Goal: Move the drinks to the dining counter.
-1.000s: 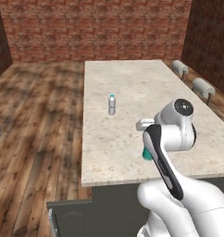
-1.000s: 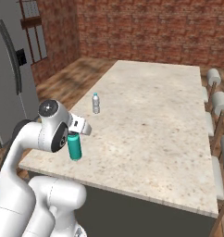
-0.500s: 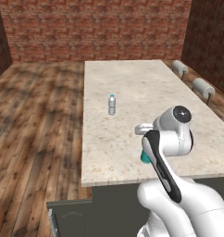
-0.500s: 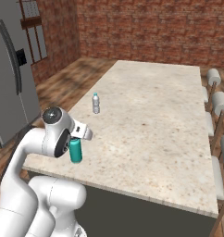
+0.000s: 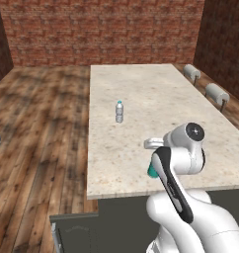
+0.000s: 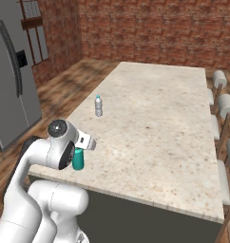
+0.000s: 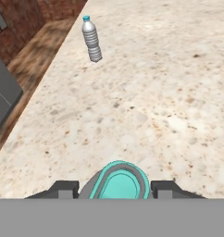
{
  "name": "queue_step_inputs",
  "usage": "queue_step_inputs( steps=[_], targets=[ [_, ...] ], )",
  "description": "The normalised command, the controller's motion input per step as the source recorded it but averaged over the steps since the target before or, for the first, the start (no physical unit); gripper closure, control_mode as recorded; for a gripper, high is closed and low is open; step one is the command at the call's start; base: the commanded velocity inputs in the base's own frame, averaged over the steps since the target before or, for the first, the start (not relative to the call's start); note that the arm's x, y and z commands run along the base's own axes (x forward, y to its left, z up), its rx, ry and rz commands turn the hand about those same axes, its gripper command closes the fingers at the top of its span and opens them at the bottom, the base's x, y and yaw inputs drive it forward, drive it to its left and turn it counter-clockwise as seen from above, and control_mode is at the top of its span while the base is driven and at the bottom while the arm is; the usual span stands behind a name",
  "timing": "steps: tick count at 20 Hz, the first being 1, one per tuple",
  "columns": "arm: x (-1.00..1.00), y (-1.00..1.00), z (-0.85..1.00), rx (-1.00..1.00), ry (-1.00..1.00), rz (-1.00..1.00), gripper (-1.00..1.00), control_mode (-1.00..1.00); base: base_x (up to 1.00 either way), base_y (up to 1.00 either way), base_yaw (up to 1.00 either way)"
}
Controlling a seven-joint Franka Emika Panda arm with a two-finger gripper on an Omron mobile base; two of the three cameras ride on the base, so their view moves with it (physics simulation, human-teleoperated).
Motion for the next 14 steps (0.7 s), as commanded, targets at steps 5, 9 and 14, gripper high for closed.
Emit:
queue_step_inputs(
  steps=[5, 9, 14],
  targets=[
    [0.01, 0.0, -0.21, 0.0, -0.01, 0.0, 1.0, -1.0, 0.0, 0.0, 0.0],
    [0.04, 0.03, -0.02, 0.0, 0.0, 0.0, 1.0, -1.0, 0.0, 0.0, 0.0],
    [0.05, 0.11, -0.1, -0.01, 0.0, 0.0, 1.0, -1.0, 0.0, 0.0, 0.0]
  ],
)
